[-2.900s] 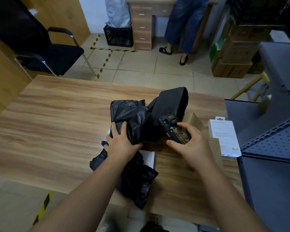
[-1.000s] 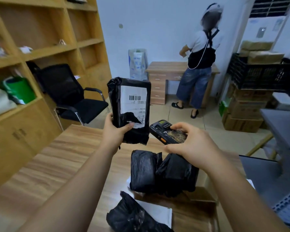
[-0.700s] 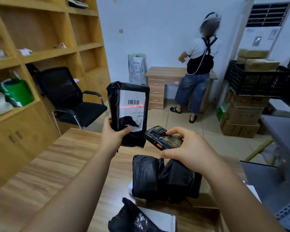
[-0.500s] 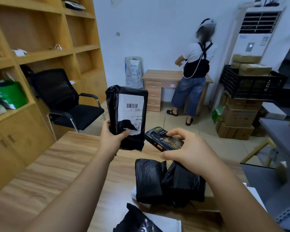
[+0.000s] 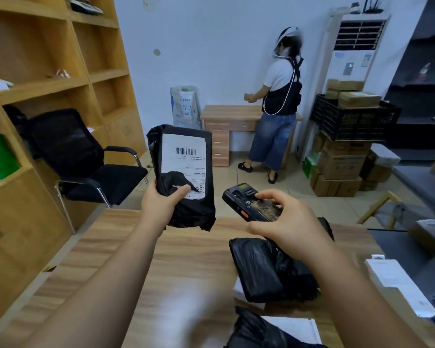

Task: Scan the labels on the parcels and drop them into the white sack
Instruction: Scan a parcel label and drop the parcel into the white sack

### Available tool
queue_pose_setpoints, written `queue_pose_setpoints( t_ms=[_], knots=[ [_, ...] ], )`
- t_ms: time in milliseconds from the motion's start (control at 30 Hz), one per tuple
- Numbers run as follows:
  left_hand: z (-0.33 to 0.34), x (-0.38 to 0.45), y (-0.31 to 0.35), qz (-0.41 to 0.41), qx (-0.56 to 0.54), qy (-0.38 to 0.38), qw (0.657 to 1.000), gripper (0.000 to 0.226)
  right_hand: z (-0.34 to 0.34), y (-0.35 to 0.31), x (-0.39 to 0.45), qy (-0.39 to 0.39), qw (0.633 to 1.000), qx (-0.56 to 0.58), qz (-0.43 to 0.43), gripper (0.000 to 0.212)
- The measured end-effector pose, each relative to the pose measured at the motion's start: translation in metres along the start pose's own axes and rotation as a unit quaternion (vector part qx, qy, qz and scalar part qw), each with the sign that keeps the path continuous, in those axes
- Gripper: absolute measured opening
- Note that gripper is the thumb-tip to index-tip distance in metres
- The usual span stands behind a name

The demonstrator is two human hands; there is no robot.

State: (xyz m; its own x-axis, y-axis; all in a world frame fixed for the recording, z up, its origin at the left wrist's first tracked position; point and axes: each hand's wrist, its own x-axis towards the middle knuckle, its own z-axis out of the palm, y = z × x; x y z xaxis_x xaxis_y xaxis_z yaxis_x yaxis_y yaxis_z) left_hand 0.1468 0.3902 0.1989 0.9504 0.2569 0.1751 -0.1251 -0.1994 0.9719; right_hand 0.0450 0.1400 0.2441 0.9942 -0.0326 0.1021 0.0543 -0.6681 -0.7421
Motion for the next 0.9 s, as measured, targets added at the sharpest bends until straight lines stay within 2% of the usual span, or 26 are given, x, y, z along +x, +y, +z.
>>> queue_pose_setpoints(
  t_ms=[100, 200, 333, 433, 533, 600, 700, 767, 900],
  knots=[
    [-0.004, 0.011, 0.005, 0.003, 0.040, -0.095, 0.995, 0.049, 0.013, 0.007, -0.010, 0.061, 0.998, -0.005, 0.022, 0.063],
    [0.020, 0.009, 0.003, 0.003, 0.054, -0.208, 0.977, 0.051, 0.013, 0.028, -0.028, 0.137, 0.989, -0.016, 0.048, 0.063],
    [0.081, -0.022, -0.011, -0.019, -0.008, -0.320, 0.947, 0.052, -0.008, 0.063, -0.072, 0.221, 0.969, -0.053, 0.096, 0.061],
    [0.135, -0.060, -0.014, -0.069, -0.059, -0.397, 0.913, 0.049, -0.032, 0.086, -0.120, 0.274, 0.947, -0.069, 0.152, 0.059],
    [0.184, -0.108, 0.001, -0.114, -0.106, -0.481, 0.863, 0.045, -0.060, 0.104, -0.175, 0.342, 0.916, -0.059, 0.202, 0.058],
    [0.210, -0.144, 0.017, -0.144, -0.123, -0.531, 0.826, 0.053, -0.080, 0.112, -0.212, 0.390, 0.889, -0.060, 0.234, 0.058],
    [0.241, -0.204, 0.045, -0.153, -0.140, -0.589, 0.781, 0.047, -0.106, 0.127, -0.273, 0.463, 0.842, -0.053, 0.270, 0.058],
    [0.260, -0.243, 0.060, -0.148, -0.133, -0.615, 0.763, 0.043, -0.121, 0.137, -0.314, 0.504, 0.812, -0.047, 0.291, 0.057],
    [0.293, -0.325, 0.084, -0.101, -0.094, -0.670, 0.730, 0.068, -0.144, 0.151, -0.399, 0.562, 0.756, -0.062, 0.330, 0.059]
  ],
)
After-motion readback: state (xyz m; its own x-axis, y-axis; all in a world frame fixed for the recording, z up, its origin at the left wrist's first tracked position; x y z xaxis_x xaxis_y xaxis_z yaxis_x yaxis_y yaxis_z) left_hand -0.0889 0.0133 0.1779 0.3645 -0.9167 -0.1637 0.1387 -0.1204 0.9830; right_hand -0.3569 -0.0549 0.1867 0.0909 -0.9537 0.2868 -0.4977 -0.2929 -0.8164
